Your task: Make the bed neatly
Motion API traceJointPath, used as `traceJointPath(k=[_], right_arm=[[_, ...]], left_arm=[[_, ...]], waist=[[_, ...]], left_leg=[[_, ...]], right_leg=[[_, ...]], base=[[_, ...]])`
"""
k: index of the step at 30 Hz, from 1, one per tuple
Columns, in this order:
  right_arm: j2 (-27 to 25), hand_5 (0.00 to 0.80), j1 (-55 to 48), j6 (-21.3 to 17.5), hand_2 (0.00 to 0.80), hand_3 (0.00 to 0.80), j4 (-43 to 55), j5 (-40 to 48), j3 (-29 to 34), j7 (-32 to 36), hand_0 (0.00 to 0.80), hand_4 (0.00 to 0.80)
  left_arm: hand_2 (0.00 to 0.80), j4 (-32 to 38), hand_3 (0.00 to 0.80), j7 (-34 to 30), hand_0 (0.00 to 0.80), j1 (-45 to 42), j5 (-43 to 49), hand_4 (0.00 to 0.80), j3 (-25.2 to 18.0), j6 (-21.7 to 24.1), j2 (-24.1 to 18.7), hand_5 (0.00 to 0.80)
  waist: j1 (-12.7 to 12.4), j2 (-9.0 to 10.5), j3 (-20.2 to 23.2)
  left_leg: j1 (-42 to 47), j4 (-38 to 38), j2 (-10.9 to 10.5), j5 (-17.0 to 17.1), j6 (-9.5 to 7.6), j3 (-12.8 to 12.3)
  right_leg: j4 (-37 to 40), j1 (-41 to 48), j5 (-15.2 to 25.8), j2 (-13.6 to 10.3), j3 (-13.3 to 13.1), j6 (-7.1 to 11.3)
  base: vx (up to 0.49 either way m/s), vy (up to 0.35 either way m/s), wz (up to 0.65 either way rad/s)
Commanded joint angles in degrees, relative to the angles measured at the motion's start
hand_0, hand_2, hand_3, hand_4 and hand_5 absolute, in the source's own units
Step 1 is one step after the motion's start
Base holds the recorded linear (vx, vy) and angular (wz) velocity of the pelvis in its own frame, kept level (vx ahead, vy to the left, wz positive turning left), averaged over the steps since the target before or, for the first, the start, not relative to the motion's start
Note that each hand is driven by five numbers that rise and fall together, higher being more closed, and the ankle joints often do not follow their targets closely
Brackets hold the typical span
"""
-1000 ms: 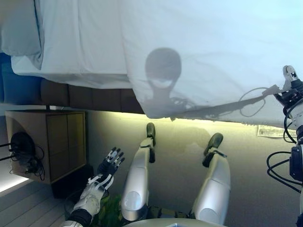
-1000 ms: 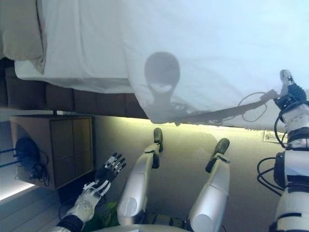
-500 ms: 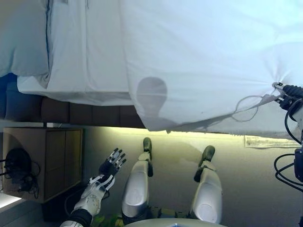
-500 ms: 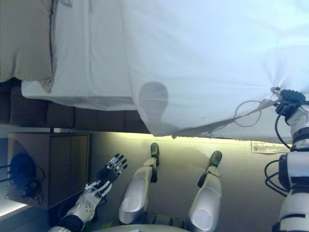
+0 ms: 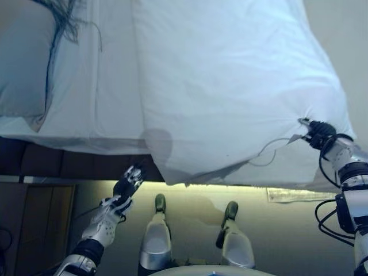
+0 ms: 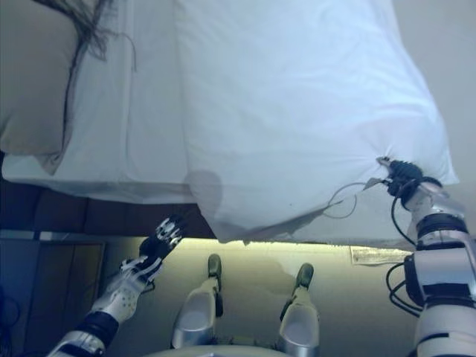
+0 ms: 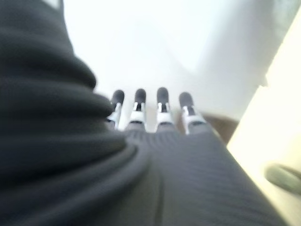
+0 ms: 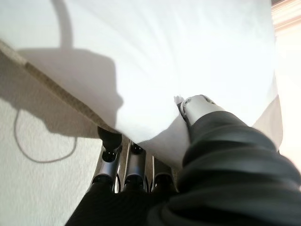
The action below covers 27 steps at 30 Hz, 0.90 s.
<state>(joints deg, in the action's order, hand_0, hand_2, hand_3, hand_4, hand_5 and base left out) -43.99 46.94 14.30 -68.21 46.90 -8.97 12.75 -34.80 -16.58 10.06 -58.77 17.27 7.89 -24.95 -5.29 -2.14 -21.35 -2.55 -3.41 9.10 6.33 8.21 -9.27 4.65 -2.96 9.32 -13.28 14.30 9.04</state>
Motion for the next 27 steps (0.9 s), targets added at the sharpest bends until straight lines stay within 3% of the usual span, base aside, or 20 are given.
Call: traceJointPath(k=[1,5,8,10,16,20,27], right_arm=[[-0.2,0.8,2.5,-1.2,0.8,0.8,3.3,5.7,-2.6,0.8,0.8,0.8],[4.3,0.8,4.0,0.8,0.8,0.8,2.0,7.6,-3.9,0.1,0.8,0.8],[6.9,0.8,3.6,2.3,0.8,0.8,2.9,10.3,-4.8,0.4,0.8,0.8],[8.9,0.8,3.1,1.9,0.8,0.8,3.8,11.0,-5.5,0.5,0.8,0.8],[14.1,0.8,1.5,0.3,0.8,0.8,7.7,14.2,-6.8,-0.9,0.8,0.8],[16.8,0.8,0.1,-2.0,0.8,0.8,11.8,17.6,-7.3,-3.3,0.8,0.8],[19.4,0.8,0.6,-6.1,0.8,0.8,22.6,25.6,-8.5,-8.6,0.8,0.8]], left_arm=[[0.0,-0.4,0.0,1.5,0.0,5.7,2.6,0.0,3.7,-3.3,1.3,0.0],[0.0,-5.9,0.0,-1.9,0.0,11.1,3.2,0.0,6.4,-14.4,5.2,0.0],[0.0,-9.8,0.0,-13.8,0.0,12.9,1.8,0.0,10.2,-24.1,8.1,0.0],[0.0,-12.0,0.0,-16.8,0.0,13.5,0.5,0.0,12.2,-28.0,9.4,0.0],[0.0,-20.5,0.0,-20.8,0.0,15.7,-12.5,0.0,9.7,-44.1,15.1,0.0],[0.0,-23.9,0.0,-18.8,0.0,15.3,-17.1,0.0,6.5,-48.7,19.2,0.0],[0.0,-24.1,0.0,-1.1,0.0,15.8,-38.8,0.0,3.2,-47.3,21.7,0.0]], waist=[[1.0,0.62,6.0],[2.0,1.21,9.1],[3.1,1.31,11.0],[3.8,1.32,12.2],[4.7,2.9,13.6],[4.7,5.72,12.6],[5.2,10.73,7.7]], left_leg=[[0.0,-0.4,2.9,0.6,0.25,0.2],[3.0,-0.7,3.4,0.2,0.22,-0.7],[5.4,-1.0,3.6,-0.5,0.18,-1.5],[6.1,-1.2,3.7,-0.6,0.19,-1.9],[7.9,-1.1,4.5,-1.6,0.32,-2.9],[7.3,-0.6,5.7,-2.0,0.59,-3.6],[3.0,0.8,8.1,-1.9,1.32,-3.5]], right_leg=[[-5.4,-0.4,-5.5,1.7,1.7,-1.36],[-3.8,2.6,-5.2,2.0,1.7,-1.31],[-3.2,4.8,-5.4,2.4,1.2,-1.24],[-3.1,5.4,-5.6,2.6,0.8,-1.2],[-3.3,6.9,-6.7,3.5,0.4,-1.23],[-3.6,6.2,-6.9,4.6,-0.2,-1.27],[-3.4,2.7,-5.8,6.6,-1.5,-1.53]], base=[[0.058,-0.006,-0.05],[0.113,0.014,-0.06],[0.16,0.03,-0.18],[0.157,0.023,-0.07],[0.143,-0.081,-0.12],[0.027,-0.237,-0.07],[-0.104,-0.259,-0.14]])
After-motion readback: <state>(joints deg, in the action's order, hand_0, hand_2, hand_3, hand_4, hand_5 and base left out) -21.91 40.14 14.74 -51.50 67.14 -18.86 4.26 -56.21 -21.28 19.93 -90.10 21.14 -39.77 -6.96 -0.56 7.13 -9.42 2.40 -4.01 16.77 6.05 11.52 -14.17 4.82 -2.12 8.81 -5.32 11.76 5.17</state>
